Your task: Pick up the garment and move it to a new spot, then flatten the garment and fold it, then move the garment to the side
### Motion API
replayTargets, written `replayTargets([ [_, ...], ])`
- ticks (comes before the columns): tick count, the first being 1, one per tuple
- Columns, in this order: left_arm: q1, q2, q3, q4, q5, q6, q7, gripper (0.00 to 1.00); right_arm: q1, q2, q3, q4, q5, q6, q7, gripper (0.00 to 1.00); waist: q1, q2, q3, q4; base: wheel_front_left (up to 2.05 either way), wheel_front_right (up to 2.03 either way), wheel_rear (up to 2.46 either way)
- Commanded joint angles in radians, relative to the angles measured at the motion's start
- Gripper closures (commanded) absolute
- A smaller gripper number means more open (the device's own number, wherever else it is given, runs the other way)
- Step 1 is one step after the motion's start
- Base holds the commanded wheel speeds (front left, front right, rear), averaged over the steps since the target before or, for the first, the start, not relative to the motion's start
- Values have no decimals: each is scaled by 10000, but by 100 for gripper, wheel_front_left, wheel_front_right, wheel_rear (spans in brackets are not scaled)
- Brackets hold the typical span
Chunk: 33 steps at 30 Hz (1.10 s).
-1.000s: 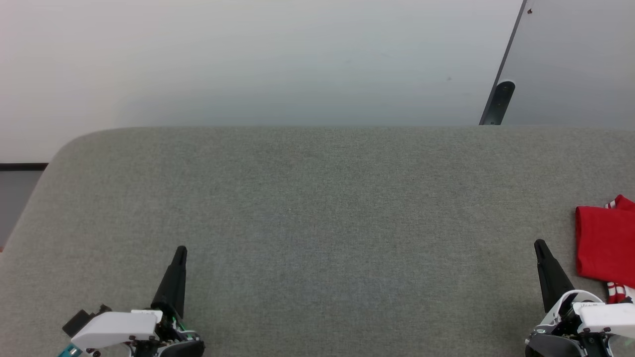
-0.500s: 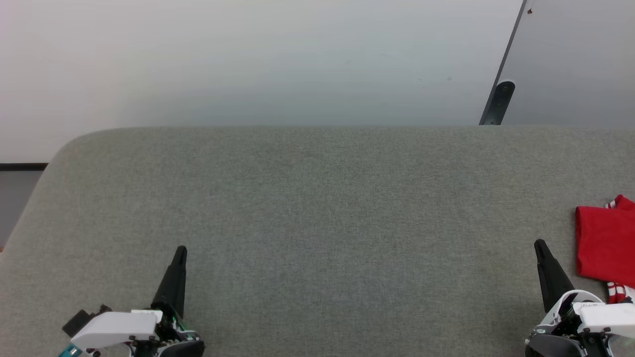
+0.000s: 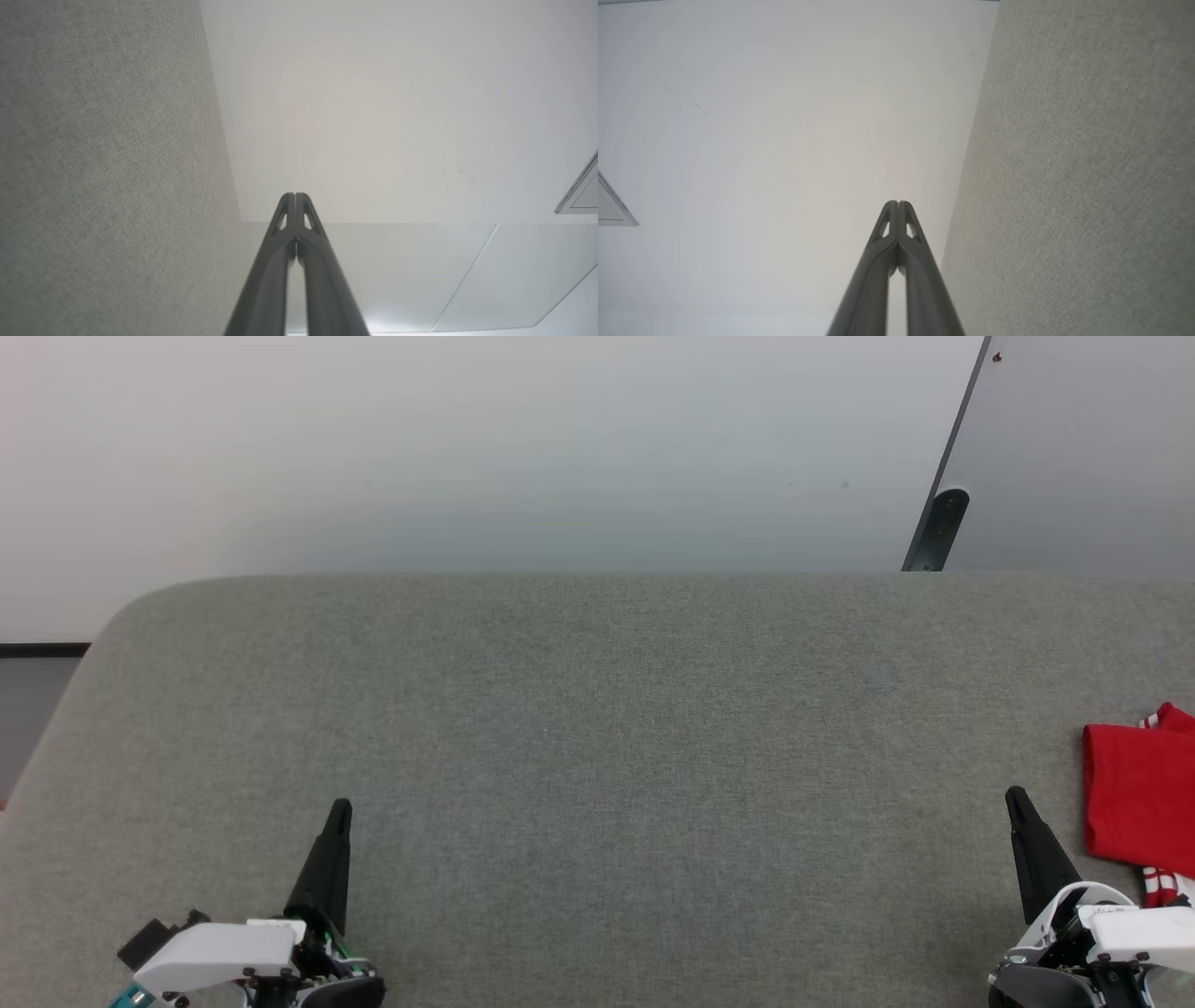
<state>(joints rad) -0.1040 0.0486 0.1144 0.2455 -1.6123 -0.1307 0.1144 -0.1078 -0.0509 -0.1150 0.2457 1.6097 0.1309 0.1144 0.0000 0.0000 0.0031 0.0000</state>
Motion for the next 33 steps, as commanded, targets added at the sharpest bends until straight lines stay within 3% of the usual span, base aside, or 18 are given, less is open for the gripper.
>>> replayTargets([
  [1,-111,3,27,14,-8,-33,29,100,-27,32,10,6,61,-3,4,100,0,0,0,0,0,0,0],
  [33,-111,1,30,13,-3,-33,33,100,-27,32,12,6,62,-3,3,100,0,0,0,0,0,0,0],
])
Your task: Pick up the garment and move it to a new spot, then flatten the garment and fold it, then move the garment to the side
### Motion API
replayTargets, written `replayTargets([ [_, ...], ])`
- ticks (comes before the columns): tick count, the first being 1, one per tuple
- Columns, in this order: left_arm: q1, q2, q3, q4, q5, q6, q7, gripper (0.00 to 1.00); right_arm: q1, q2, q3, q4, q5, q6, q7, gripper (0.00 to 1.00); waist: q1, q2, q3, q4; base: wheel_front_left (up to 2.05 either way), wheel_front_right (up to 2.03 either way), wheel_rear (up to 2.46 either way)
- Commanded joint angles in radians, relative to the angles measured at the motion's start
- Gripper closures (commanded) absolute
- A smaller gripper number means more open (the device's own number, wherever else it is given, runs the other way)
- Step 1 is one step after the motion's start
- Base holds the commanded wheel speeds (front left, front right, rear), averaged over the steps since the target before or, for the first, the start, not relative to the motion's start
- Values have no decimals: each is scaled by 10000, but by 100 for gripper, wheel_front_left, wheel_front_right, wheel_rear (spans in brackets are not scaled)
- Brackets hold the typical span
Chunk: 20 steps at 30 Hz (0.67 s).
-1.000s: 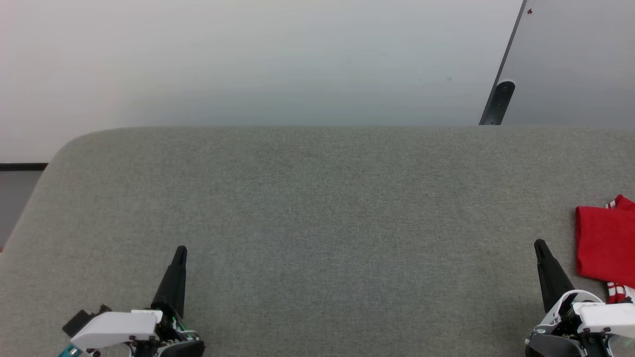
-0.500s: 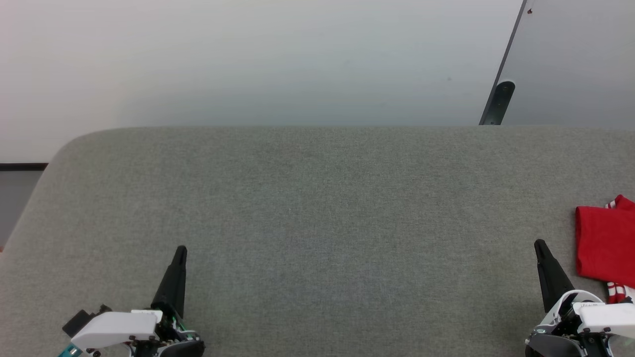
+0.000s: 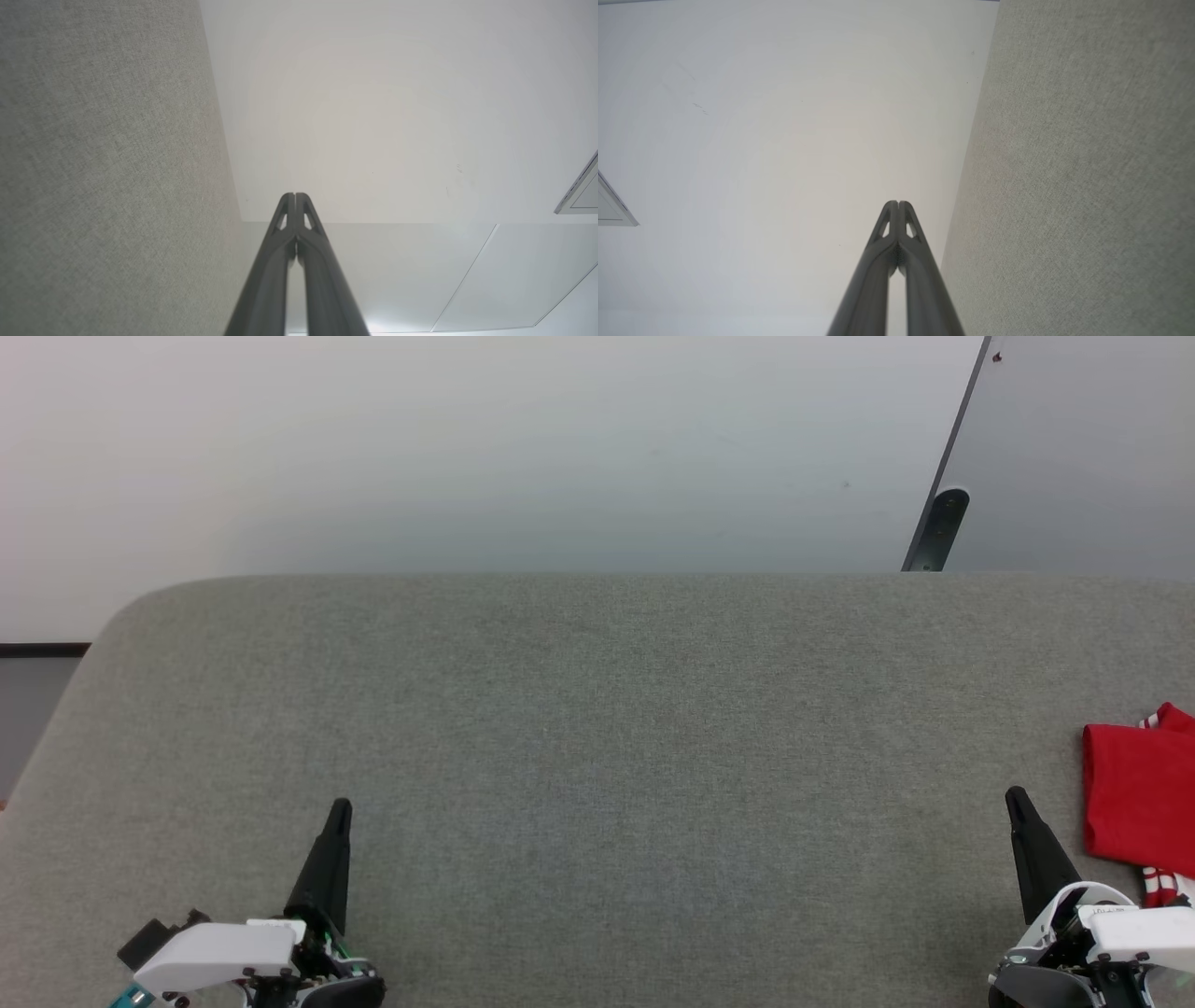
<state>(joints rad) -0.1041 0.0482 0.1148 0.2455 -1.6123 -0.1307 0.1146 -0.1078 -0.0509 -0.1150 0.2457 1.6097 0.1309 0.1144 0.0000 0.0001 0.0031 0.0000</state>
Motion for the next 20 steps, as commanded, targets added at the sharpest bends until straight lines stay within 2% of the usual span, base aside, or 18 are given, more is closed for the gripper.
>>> replayTargets([
  [1,-110,5,27,13,-1,-33,31,100,-27,32,12,6,62,-3,4,100,0,-1,0,0,0,0,0],
  [20,-109,5,28,12,-1,-33,29,100,-26,32,13,5,63,-3,4,100,0,-1,0,0,0,0,0],
])
